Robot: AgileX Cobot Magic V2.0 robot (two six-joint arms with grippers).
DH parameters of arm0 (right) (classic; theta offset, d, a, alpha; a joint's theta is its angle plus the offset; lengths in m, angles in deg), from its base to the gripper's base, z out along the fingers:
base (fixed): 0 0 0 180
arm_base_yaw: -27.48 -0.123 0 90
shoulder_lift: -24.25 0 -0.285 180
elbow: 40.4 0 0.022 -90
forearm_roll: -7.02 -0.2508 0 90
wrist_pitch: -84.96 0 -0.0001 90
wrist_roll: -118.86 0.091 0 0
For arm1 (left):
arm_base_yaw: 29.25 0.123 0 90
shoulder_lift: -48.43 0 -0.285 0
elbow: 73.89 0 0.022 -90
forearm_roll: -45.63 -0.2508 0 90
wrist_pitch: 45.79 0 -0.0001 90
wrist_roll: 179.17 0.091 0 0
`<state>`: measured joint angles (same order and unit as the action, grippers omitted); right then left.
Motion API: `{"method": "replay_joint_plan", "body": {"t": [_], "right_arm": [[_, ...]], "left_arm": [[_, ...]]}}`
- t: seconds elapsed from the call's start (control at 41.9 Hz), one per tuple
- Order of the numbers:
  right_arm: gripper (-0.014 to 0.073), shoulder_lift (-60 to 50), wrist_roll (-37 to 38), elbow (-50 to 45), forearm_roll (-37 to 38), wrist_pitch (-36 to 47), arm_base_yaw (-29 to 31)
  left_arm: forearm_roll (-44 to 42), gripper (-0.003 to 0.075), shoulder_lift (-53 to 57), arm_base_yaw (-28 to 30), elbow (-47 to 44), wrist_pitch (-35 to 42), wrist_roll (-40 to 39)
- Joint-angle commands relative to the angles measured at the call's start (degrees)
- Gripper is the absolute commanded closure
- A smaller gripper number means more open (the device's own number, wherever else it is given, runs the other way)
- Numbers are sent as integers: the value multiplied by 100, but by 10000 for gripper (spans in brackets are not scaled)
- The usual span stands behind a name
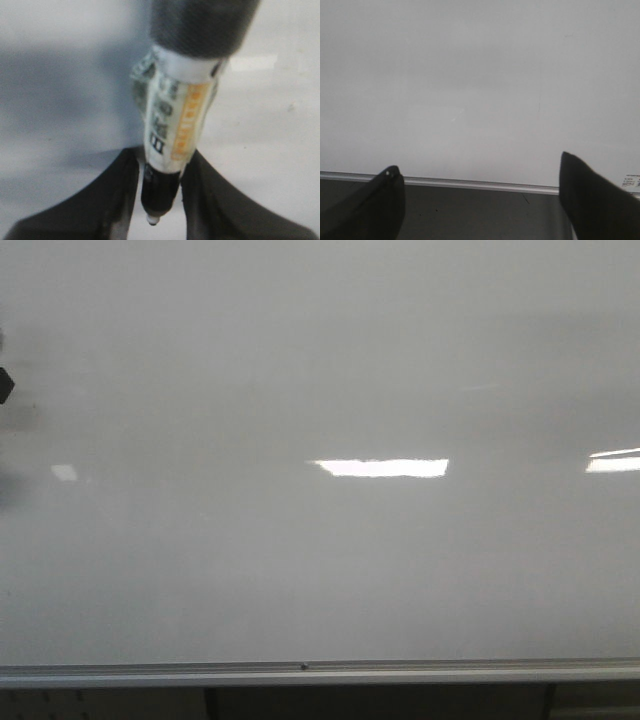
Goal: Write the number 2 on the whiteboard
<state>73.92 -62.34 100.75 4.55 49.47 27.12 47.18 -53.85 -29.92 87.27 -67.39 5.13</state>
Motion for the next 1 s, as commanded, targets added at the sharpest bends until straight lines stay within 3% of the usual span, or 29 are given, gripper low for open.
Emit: {"method": "replay_joint_plan", "body": {"t": [0.0,0.191,0.31,0.501,0.668,0.811,0.978], "right_arm": [[-50,3,-38,153,63,390,17],[-50,3,-38,164,63,382,17],[-50,3,-38,207,63,252,17],[-50,95,-203,499,-116,-281,-29],[-50,470,-924,975,-643,-1038,-249],[-50,947,-1653,1388,-1222,-1594,-496],[-50,1583,-3010,1899,-1961,-2164,-926]], "left_arm": [[32,622,128,-23,190,675,-4],[20,738,259,-23,190,476,-4],[-13,739,610,-23,190,-74,121],[-3,740,1437,-291,190,-1323,940],[43,739,2069,-921,190,-1982,1652],[148,739,2228,-1518,511,-3010,2086],[867,739,2228,-2023,1002,-3765,3092]]}}
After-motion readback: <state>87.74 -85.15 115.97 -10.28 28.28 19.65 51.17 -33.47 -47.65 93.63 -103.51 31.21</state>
